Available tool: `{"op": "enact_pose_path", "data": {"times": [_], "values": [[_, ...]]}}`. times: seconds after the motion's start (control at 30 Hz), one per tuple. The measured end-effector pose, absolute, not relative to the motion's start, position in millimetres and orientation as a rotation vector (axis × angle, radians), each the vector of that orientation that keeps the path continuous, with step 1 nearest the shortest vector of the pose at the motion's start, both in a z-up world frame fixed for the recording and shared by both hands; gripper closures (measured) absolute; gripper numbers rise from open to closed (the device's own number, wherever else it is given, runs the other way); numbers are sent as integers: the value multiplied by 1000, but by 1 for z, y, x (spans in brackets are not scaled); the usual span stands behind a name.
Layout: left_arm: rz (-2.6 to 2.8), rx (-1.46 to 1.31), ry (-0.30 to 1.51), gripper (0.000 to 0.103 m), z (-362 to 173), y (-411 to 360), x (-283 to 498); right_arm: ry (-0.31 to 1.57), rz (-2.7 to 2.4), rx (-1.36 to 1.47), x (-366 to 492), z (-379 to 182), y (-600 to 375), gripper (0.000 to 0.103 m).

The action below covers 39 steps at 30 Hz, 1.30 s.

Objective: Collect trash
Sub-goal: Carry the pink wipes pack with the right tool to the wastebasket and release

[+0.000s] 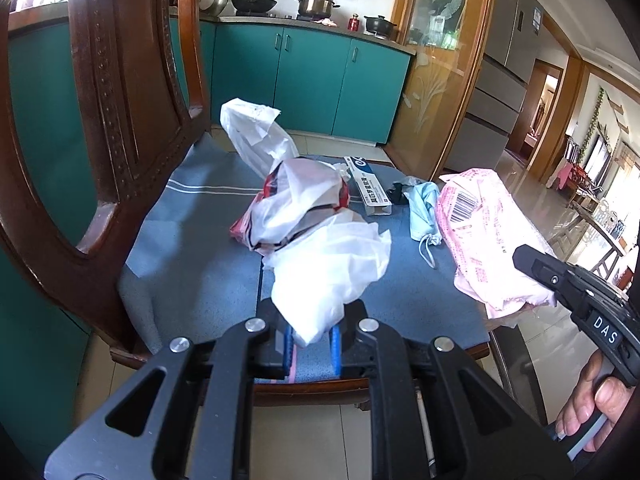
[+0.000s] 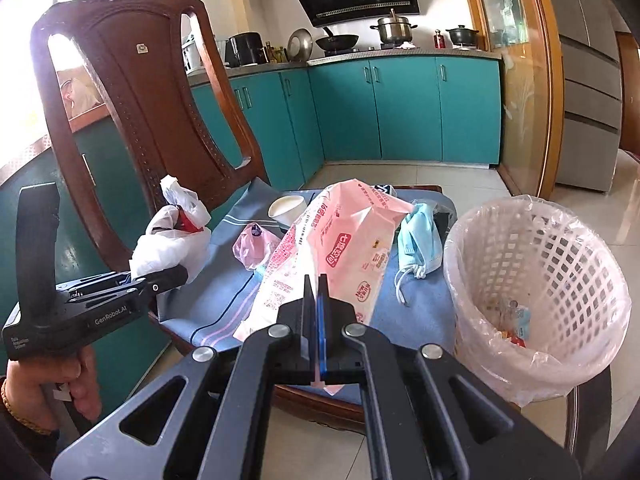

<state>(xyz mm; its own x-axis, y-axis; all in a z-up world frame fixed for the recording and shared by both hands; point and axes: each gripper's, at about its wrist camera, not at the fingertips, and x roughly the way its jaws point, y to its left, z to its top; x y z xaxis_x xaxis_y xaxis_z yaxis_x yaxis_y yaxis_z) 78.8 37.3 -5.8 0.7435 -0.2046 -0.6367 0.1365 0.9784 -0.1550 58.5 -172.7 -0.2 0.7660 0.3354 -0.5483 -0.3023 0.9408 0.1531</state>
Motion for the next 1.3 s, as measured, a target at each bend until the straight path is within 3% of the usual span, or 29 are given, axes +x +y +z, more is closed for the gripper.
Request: {"op": "enact_pose_path", "data": {"times": [0.97, 1.3], "values": [[-193, -99, 718, 88, -9, 37, 83, 595, 329, 49, 62, 1, -180, 101], [-202, -91, 722, 88, -11, 36, 84, 491, 64, 198, 93, 25, -294, 100]]}}
